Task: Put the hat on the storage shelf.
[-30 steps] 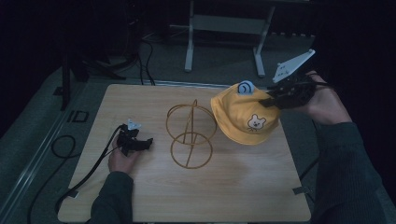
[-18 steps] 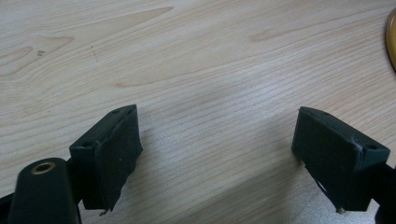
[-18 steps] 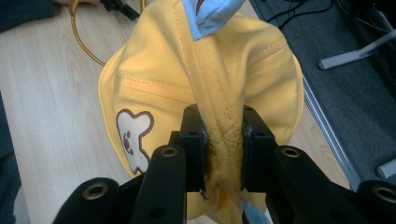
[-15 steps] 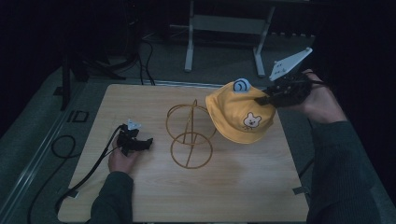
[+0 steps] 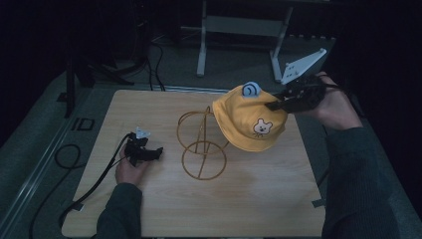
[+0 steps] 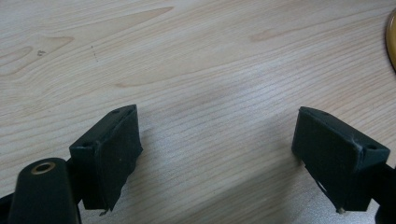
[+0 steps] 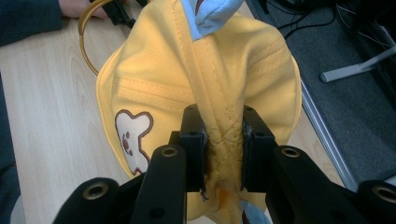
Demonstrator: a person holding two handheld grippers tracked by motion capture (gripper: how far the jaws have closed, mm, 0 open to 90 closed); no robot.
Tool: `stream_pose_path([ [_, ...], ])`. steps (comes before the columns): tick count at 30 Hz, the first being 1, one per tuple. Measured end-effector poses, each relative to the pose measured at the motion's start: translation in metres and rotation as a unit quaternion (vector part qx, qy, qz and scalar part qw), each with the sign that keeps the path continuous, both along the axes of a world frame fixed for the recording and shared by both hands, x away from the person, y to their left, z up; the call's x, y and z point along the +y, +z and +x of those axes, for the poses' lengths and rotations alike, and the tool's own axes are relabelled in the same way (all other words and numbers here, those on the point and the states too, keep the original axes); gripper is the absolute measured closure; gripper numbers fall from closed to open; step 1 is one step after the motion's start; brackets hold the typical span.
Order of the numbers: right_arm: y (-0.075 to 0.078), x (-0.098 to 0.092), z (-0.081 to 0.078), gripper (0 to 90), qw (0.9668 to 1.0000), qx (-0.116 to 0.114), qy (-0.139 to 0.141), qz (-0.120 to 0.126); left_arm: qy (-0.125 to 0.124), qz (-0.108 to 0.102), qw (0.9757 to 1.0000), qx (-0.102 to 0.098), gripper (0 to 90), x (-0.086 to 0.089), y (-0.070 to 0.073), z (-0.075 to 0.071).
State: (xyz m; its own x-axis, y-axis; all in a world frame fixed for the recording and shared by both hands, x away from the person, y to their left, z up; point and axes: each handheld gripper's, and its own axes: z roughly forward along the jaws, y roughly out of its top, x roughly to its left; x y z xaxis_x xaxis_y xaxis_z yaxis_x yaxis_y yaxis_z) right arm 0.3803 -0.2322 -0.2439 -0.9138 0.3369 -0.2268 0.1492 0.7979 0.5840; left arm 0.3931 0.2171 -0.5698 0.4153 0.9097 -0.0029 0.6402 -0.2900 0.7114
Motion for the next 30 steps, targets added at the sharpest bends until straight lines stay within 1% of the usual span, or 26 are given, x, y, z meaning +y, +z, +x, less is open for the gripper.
stream_pose_path([
  [11,0.002,0.007,0.000,74.8,1.0000,-0.004,0.004,-0.004,0.000,0.000,1.0000,0.000,15.3,0.000,0.000,0.000],
  [16,0.004,0.010,0.000,74.8,1.0000,-0.006,0.007,-0.002,0.000,0.000,1.0000,0.000,15.3,0.000,0.000,0.000],
  [30,0.009,0.025,-0.001,74.8,0.9997,-0.012,0.018,-0.006,0.000,0.000,1.0000,0.000,15.3,0.000,0.000,0.000],
])
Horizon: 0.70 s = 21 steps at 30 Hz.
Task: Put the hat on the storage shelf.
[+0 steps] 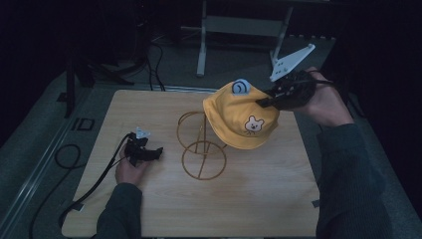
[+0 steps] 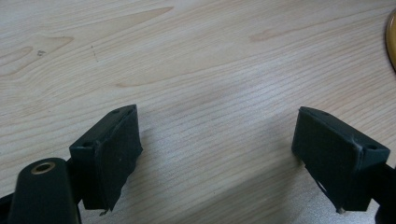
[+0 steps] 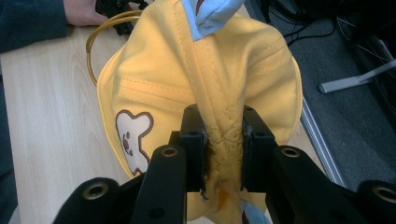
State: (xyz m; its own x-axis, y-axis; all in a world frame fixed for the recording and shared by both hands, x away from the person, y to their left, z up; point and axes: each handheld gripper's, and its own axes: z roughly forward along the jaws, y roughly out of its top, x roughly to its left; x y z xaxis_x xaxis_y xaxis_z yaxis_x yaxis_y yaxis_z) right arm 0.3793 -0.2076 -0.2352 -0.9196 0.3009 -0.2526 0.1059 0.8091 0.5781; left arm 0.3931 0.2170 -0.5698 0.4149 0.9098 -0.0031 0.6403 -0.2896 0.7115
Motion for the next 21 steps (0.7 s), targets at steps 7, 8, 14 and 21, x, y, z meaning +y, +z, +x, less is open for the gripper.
stream_pose_path([
  [7,0.002,0.005,0.000,74.8,1.0000,-0.003,0.004,-0.002,0.000,0.000,1.0000,0.000,15.3,0.000,0.000,0.000],
  [8,0.002,0.006,0.000,74.8,1.0000,-0.002,0.003,-0.003,0.000,0.000,1.0000,0.000,15.3,0.000,0.000,0.000],
  [14,0.004,0.012,0.000,74.8,0.9999,-0.006,0.009,-0.005,0.000,0.000,1.0000,0.000,15.3,0.000,0.000,0.000],
  [21,0.007,0.020,-0.001,74.8,0.9998,-0.009,0.016,-0.004,0.001,-0.001,1.0000,0.000,15.3,0.000,0.000,0.000],
])
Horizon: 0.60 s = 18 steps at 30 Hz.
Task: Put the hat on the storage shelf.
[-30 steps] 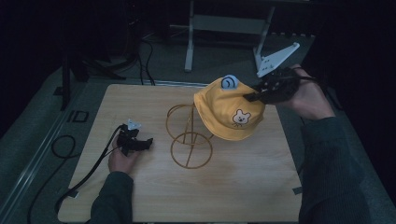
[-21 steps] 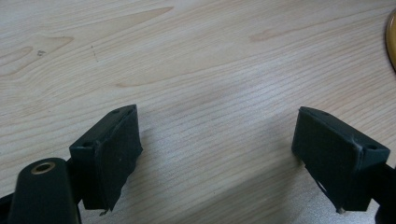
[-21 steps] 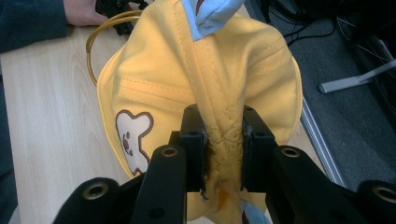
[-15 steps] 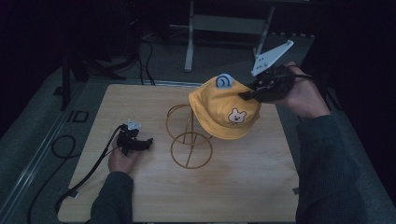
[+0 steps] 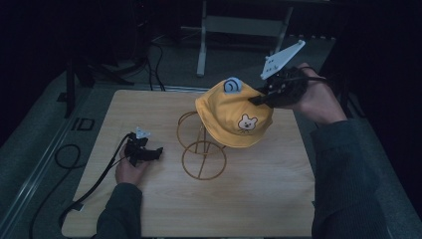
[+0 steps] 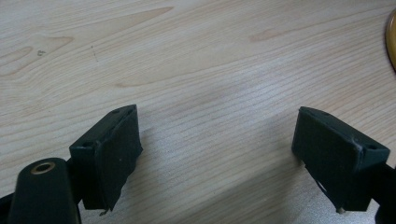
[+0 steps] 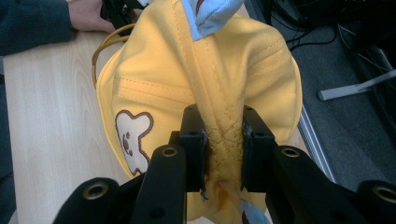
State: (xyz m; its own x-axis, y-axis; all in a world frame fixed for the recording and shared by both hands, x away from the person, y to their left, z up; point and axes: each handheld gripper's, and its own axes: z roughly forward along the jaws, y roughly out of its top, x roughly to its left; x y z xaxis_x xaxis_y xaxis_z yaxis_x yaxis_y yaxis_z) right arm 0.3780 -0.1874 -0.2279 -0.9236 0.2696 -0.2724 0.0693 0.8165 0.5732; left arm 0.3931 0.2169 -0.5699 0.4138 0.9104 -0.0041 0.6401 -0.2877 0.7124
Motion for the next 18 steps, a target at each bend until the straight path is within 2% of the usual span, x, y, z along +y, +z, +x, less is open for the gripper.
stream_pose_path([
  [9,0.000,0.020,0.000,74.7,0.9999,-0.001,0.015,-0.005,0.000,0.000,1.0000,0.000,15.3,0.000,0.000,0.000],
  [18,0.005,0.032,-0.001,74.8,0.9996,-0.007,0.022,-0.014,0.000,0.000,1.0000,0.000,15.3,0.000,0.000,0.000],
])
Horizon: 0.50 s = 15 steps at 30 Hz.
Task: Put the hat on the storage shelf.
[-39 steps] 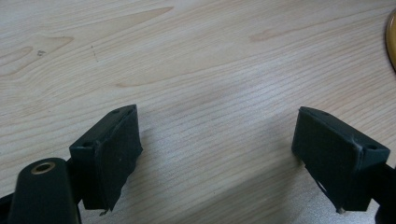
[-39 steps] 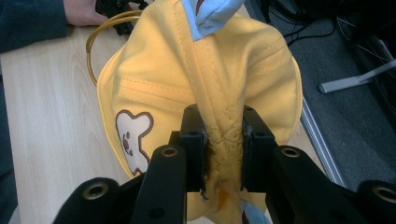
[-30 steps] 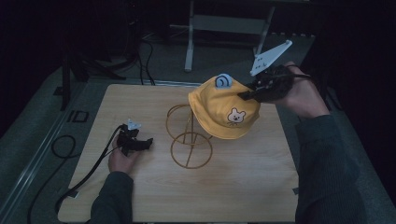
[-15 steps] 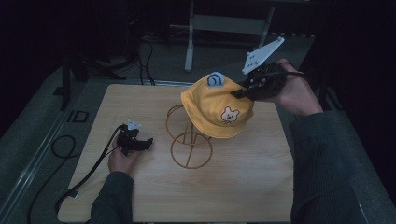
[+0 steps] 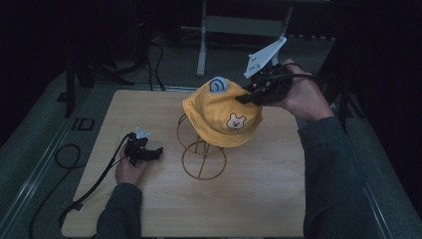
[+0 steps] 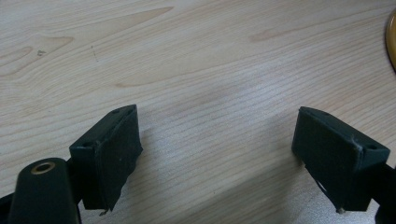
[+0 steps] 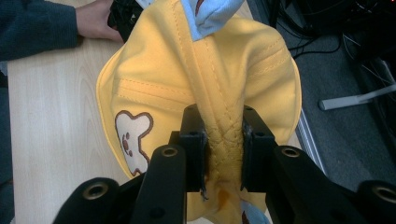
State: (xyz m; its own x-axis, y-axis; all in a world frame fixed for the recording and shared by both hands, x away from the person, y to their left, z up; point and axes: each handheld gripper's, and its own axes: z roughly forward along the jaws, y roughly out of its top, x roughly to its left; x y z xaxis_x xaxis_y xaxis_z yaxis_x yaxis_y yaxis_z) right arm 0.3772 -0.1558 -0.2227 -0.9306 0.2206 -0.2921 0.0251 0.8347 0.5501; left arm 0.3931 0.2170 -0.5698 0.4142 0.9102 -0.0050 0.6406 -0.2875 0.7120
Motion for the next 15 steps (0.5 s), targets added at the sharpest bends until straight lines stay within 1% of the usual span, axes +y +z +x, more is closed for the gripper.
stream_pose_path([
  [4,0.002,0.006,0.001,74.8,1.0000,0.002,0.002,-0.006,0.000,0.000,1.0000,0.000,15.3,0.000,0.000,0.000],
  [5,0.003,0.012,0.002,74.8,0.9999,0.001,0.002,-0.015,0.000,0.000,1.0000,0.000,15.3,0.000,0.000,0.000],
  [9,0.003,0.022,0.003,74.7,0.9997,0.006,0.006,-0.023,0.000,0.000,1.0000,0.000,15.3,0.000,0.000,0.000],
  [11,0.003,0.027,0.004,74.8,0.9996,0.009,0.007,-0.028,0.000,0.000,1.0000,-0.001,15.3,0.000,0.000,0.000],
  [14,0.000,0.036,0.005,74.8,0.9993,0.006,0.012,-0.035,0.000,0.000,1.0000,0.001,15.3,0.000,0.000,0.000],
  [15,0.000,0.036,0.005,74.8,0.9993,0.006,0.012,-0.035,0.000,0.000,1.0000,0.001,15.3,0.000,0.000,0.000],
])
